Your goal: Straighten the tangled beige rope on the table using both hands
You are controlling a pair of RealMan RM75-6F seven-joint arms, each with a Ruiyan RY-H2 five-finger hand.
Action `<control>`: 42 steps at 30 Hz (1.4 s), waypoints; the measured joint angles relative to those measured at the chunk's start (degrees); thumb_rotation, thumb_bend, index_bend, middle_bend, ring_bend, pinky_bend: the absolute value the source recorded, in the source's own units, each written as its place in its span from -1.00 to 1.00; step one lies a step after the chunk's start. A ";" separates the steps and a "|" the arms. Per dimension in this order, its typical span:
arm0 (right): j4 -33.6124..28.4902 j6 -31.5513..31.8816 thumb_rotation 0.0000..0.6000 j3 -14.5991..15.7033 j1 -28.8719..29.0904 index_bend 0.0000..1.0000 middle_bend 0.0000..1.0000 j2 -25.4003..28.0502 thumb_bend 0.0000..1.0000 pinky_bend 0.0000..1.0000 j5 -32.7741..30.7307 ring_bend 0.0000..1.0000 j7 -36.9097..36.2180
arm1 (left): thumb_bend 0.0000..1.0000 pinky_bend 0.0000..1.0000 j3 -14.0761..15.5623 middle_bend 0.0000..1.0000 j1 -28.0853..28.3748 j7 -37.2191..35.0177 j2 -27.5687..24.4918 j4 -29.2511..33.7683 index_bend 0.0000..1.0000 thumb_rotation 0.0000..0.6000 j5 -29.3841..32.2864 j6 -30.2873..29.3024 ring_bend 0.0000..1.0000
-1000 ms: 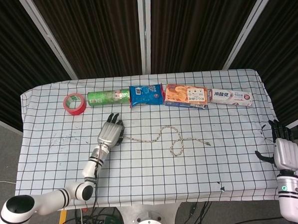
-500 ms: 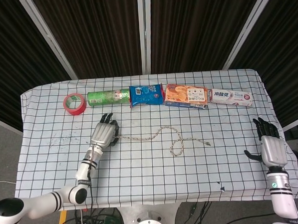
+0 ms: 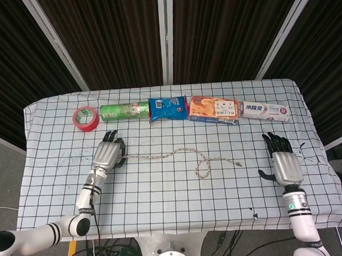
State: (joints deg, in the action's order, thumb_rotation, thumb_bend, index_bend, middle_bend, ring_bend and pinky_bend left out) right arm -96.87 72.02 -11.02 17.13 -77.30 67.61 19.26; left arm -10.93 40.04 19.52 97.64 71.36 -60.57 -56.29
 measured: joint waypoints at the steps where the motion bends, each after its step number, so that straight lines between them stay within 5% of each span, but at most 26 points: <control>1: -0.08 -0.20 1.00 -0.04 0.45 -0.99 -1.00 -0.68 -0.76 -1.00 -0.48 -1.00 0.75 | -0.26 -0.96 0.17 -0.41 -0.26 -0.19 -0.27 0.12 0.23 1.00 -0.08 -0.08 -1.00; 7: 1.10 -1.88 1.00 -0.74 3.35 -0.82 -1.00 -5.00 -0.69 -1.00 -2.42 -1.00 2.89 | -0.26 -0.96 0.86 -0.41 -1.07 -0.99 -0.61 0.05 0.23 1.00 -0.52 -0.21 -1.00; 25: 15.61 -5.90 1.00 -4.13 9.90 -0.75 -1.00 -19.35 -0.49 -1.00 -12.82 -1.00 4.09 | -0.27 -0.96 0.83 -0.41 -1.25 -2.24 0.30 -1.56 0.23 1.00 -1.03 0.78 -1.00; 42: 14.60 -6.49 1.00 -4.37 10.81 -0.52 -1.00 -20.34 -0.47 -1.00 -18.66 -1.00 8.13 | -0.29 -0.96 0.48 -0.41 -1.15 -2.09 0.46 -2.71 0.23 1.00 0.22 2.41 -1.00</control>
State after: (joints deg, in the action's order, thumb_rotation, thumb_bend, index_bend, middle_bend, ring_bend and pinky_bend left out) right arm -82.27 65.54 -15.39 27.94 -97.64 48.95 27.39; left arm -10.46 38.89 17.43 98.10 68.65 -60.35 -53.88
